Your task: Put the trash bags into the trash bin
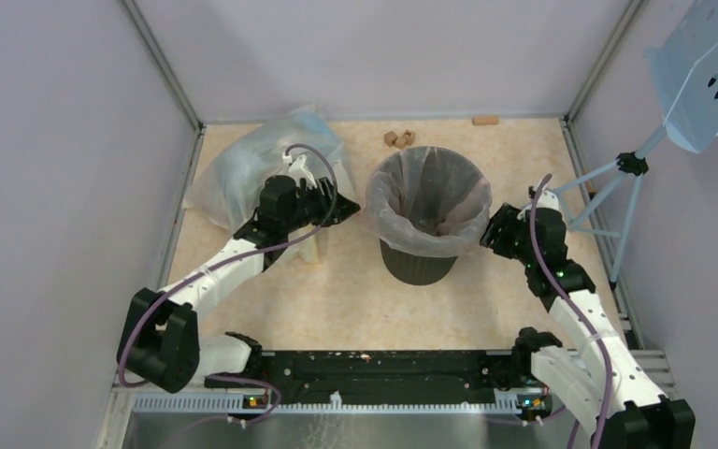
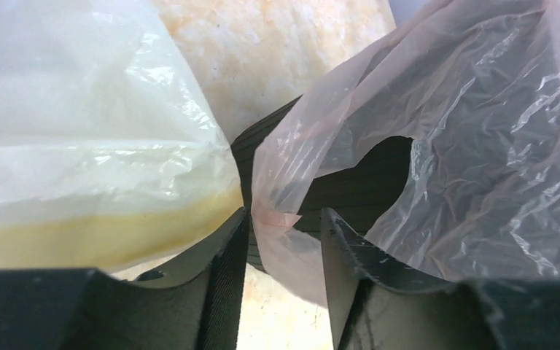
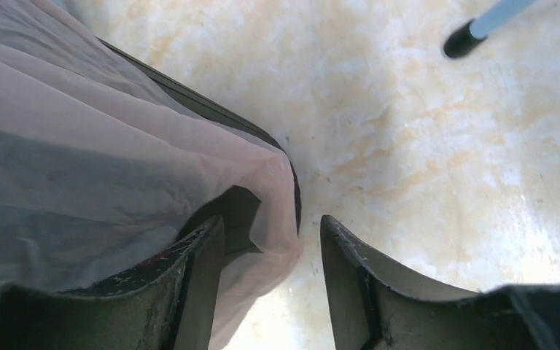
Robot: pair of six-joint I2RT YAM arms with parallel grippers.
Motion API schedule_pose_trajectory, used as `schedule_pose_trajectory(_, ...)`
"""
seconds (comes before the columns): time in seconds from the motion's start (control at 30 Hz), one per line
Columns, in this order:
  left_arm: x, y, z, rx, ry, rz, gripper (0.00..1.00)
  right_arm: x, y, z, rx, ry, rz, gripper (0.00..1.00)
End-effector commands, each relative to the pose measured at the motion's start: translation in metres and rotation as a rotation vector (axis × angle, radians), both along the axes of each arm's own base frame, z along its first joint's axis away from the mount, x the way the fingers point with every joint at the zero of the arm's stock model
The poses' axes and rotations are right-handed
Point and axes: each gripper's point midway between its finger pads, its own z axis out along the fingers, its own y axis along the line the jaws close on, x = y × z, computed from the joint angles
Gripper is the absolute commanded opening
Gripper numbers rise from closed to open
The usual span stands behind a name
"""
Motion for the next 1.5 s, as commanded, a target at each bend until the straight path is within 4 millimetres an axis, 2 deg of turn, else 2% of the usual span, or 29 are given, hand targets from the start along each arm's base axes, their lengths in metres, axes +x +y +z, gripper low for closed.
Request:
schedule_pose_trajectory(0.0, 0.003, 0.021, 0.002, 0.028, 0.010, 0.113, 0.49, -0.002, -0.008, 0.002, -0.029, 0.028, -0.029, 0.50)
schedule_pose_trajectory(0.17, -0.003, 0.027, 0.000, 0.031, 0.022, 0.121, 0.63, -0.002, -0.001, -0.006, 0.006, 0.049, -0.008, 0.50)
schedule_pose_trajectory(0.23, -0.006, 0.024, 0.003, 0.015, 0.009, 0.099, 0.63, -0.002, 0.002, -0.009, 0.018, 0.051, -0.002, 0.47)
schedule_pose_trajectory(0.37, -0.013, 0.013, 0.003, -0.030, 0.023, 0.028, 0.50, -0.001, 0.006, -0.013, 0.036, 0.061, 0.012, 0.40)
schedule_pose_trajectory(0.5, -0.016, -0.001, -0.004, -0.075, 0.063, -0.047, 0.49, -0.001, 0.011, -0.018, 0.061, 0.077, 0.028, 0.36)
schedule_pose_trajectory(0.57, -0.016, -0.008, -0.004, -0.109, 0.062, -0.079, 0.44, -0.001, 0.013, -0.020, 0.071, 0.079, 0.033, 0.33)
schedule_pose_trajectory(0.63, -0.017, -0.013, -0.006, -0.127, 0.068, -0.109, 0.30, -0.002, 0.014, -0.022, 0.075, 0.085, 0.034, 0.27)
schedule_pose_trajectory(0.7, -0.018, -0.017, -0.010, -0.131, 0.076, -0.129, 0.08, -0.004, 0.014, -0.024, 0.079, 0.092, 0.036, 0.16)
schedule_pose_trajectory(0.73, -0.018, -0.018, -0.012, -0.130, 0.082, -0.134, 0.01, -0.004, 0.015, -0.026, 0.083, 0.094, 0.037, 0.12)
schedule_pose_trajectory(0.77, -0.018, -0.019, -0.015, -0.129, 0.089, -0.135, 0.00, -0.005, 0.015, -0.028, 0.090, 0.100, 0.035, 0.04)
schedule_pose_trajectory(0.8, -0.019, -0.021, -0.019, -0.129, 0.096, -0.141, 0.00, -0.005, 0.016, -0.030, 0.098, 0.101, 0.033, 0.01)
schedule_pose_trajectory(0.97, -0.024, -0.032, -0.033, -0.139, 0.130, -0.171, 0.00, -0.007, 0.021, -0.041, 0.126, 0.125, 0.041, 0.00)
schedule_pose_trajectory(1.17, -0.023, -0.039, -0.046, -0.126, 0.155, -0.191, 0.00, -0.002, 0.014, -0.037, 0.077, 0.128, 0.028, 0.00)
schedule_pose_trajectory(1.23, -0.023, -0.039, -0.049, -0.122, 0.159, -0.191, 0.00, -0.001, 0.004, -0.029, 0.042, 0.110, -0.013, 0.07)
schedule_pose_trajectory(1.27, -0.022, -0.038, -0.049, -0.118, 0.155, -0.188, 0.00, -0.001, -0.001, -0.021, 0.024, 0.087, -0.037, 0.15)
schedule_pose_trajectory(1.4, -0.020, -0.036, -0.047, -0.102, 0.138, -0.171, 0.02, -0.004, -0.027, 0.015, -0.063, 0.024, -0.137, 0.61)
schedule_pose_trajectory(1.47, -0.019, -0.035, -0.046, -0.098, 0.132, -0.166, 0.03, -0.006, -0.042, 0.036, -0.119, 0.012, -0.189, 0.66)
